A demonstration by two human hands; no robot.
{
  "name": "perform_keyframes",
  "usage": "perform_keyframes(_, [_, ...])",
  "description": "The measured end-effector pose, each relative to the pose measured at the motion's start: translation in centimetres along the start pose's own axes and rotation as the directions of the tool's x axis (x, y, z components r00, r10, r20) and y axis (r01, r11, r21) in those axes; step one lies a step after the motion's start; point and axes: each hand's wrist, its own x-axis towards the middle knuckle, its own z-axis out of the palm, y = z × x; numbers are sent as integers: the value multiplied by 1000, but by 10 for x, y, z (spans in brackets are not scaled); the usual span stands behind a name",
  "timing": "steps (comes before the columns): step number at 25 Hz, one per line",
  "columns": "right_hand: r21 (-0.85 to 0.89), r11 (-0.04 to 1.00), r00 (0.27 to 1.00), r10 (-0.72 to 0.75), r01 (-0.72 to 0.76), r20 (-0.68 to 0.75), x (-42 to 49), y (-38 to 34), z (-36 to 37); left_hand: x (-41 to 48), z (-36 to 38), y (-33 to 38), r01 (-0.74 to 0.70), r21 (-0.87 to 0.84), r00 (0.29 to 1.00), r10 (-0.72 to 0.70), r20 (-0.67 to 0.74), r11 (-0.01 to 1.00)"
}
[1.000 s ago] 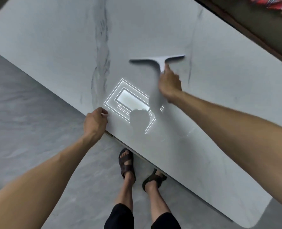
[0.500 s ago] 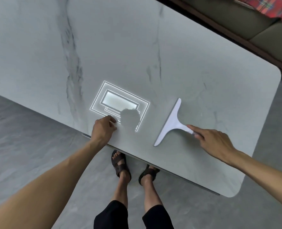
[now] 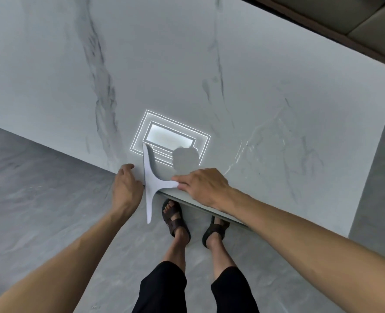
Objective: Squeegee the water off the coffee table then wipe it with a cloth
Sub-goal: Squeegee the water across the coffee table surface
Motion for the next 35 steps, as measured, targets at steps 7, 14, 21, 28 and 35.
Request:
perform_keyframes(7, [36,981,975,194,-191,-106,-82,83,22,-39,50,37,-293,73,946,279,164,953])
perform_keyframes(14, [-42,924,923,376,-380,-83,-196,200,9,-88,115,98,-364,192,897,288,335,911])
perform_keyframes(21, [-122,938,944,311,-324,-114,-247,250,-16,-109,138,118,-130,147,989,117,92,981])
perform_keyframes(28, [-87,995,993,-42,52,108,-166,169,21,-124,156,104,-59,25,995,57,78,998])
perform_keyframes(35, [-65,992,991,117,-112,70,-215,251,15,-143,191,141,-205,110,960,178,218,972])
